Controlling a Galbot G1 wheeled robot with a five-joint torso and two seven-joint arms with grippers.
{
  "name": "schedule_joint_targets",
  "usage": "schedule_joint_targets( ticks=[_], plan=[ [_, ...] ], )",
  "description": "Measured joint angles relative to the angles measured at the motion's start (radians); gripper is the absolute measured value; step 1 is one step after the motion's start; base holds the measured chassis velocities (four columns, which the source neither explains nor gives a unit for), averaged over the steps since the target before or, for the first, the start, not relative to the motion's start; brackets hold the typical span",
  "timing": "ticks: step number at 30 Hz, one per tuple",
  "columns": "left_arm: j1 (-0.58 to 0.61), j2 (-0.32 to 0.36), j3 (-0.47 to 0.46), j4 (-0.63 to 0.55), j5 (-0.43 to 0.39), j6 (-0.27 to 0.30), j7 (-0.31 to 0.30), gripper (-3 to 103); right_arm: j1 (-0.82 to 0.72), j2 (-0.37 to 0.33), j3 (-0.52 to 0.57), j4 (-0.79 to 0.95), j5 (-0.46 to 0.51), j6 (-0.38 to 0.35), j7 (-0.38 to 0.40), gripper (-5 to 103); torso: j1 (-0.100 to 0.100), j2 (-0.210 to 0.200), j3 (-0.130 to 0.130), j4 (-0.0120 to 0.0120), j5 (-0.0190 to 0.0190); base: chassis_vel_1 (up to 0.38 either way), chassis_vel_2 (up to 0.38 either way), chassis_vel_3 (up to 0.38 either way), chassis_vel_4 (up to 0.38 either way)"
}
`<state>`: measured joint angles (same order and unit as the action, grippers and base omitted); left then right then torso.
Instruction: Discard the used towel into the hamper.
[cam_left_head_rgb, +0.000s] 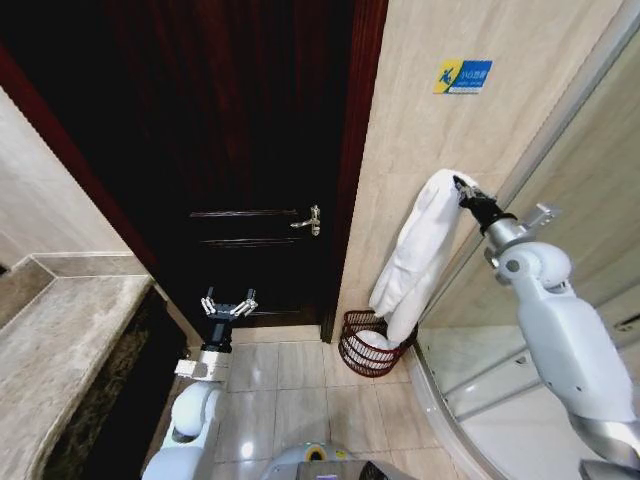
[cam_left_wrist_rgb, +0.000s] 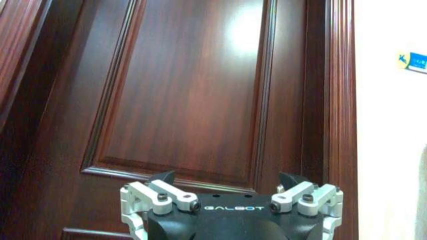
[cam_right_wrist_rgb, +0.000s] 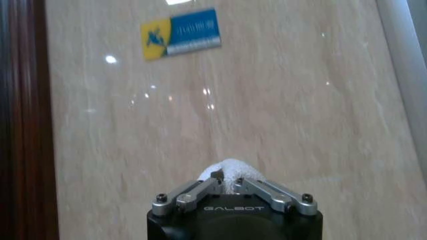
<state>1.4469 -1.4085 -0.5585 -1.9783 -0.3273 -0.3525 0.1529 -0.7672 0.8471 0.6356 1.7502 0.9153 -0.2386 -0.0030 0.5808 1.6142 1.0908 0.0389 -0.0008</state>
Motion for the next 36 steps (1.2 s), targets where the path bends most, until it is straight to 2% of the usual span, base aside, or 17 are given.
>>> schedule_joint_targets(
  ticks=[4,10,19,25,30,36],
  plan=[
    [0.002,0.005,-0.006,-0.001,-0.002,-0.004,-0.001,100,-0.091,0.042,0.027,-0.01,-0.044,0.008,-0.029,2,0.0,0.0,0.0,-0.0002,0.0017,0.0,0.0,0.0,0.0],
    [-0.004,0.008,0.001,0.008,-0.003,-0.006,-0.001,100,-0.212,0.123,0.058,-0.005,-0.115,0.03,-0.064,2,0.0,0.0,0.0,-0.0004,0.001,0.0,0.0,0.0,0.0],
    [-0.007,0.011,0.002,0.023,-0.012,-0.007,-0.001,100,-0.272,0.224,0.044,0.002,-0.201,0.028,-0.095,2,0.0,0.0,0.0,-0.0003,0.0007,0.0,0.0,0.0,0.0],
    [-0.008,0.027,-0.004,0.032,-0.036,-0.01,0.0,100,-0.283,0.308,0.034,-0.084,-0.298,0.049,-0.11,2,0.0,0.0,0.0,-0.0002,0.0007,0.0,0.0,0.0,0.0],
    [-0.01,0.036,-0.006,0.035,-0.048,-0.01,0.001,100,-0.303,0.343,0.043,-0.115,-0.341,0.055,-0.114,2,0.0,0.0,0.0,-0.0002,0.0007,0.0,0.0,0.0,0.0],
    [-0.022,0.034,-0.003,0.042,-0.05,-0.006,0.001,100,-0.333,0.395,0.064,-0.205,-0.427,0.106,-0.115,2,0.0,0.0,0.0,-0.0003,0.0009,0.0,0.0,0.0,0.0]
  ],
)
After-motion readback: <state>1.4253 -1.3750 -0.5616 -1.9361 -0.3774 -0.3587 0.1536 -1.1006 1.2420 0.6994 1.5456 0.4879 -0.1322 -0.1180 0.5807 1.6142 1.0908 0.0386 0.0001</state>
